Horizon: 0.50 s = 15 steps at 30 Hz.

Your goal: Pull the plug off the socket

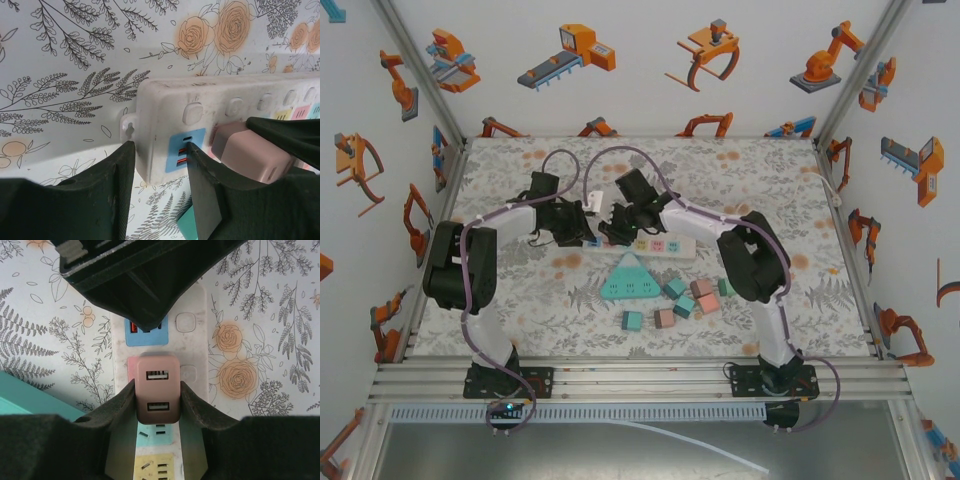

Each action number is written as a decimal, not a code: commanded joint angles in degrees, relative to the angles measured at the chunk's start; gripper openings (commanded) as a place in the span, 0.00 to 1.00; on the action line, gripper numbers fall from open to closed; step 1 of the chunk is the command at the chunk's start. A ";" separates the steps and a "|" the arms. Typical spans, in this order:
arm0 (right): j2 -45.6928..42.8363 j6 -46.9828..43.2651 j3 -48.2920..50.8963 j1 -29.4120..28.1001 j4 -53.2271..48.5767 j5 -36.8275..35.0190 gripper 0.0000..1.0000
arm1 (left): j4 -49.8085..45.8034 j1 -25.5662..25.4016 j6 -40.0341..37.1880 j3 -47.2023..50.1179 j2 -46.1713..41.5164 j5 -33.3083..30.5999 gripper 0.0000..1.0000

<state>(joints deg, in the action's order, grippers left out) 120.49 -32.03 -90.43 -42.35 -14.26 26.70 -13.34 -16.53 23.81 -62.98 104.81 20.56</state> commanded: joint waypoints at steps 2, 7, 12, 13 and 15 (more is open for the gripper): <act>-6.05 1.01 -0.23 -0.28 5.12 3.93 0.30 | -4.84 -1.39 -1.15 3.41 4.55 -4.47 0.46; -6.99 1.01 0.52 -0.30 5.91 3.76 0.30 | -4.91 -1.29 -1.12 3.27 4.22 -4.40 0.45; -8.20 1.42 1.20 -0.28 6.08 3.75 0.29 | -5.07 -1.27 -1.01 2.83 2.60 -3.70 0.45; -8.63 1.68 1.46 -0.28 6.25 3.75 0.29 | -5.11 -1.24 -1.01 2.72 2.16 -3.40 0.45; -9.82 2.84 2.07 -0.28 6.66 3.34 0.28 | -4.84 -1.27 -0.99 2.34 0.71 -2.60 0.45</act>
<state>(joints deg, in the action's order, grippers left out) 113.95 -31.05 -89.52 -42.48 -9.21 29.15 -13.34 -16.58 23.83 -62.98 104.53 20.43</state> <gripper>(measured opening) 0.346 0.458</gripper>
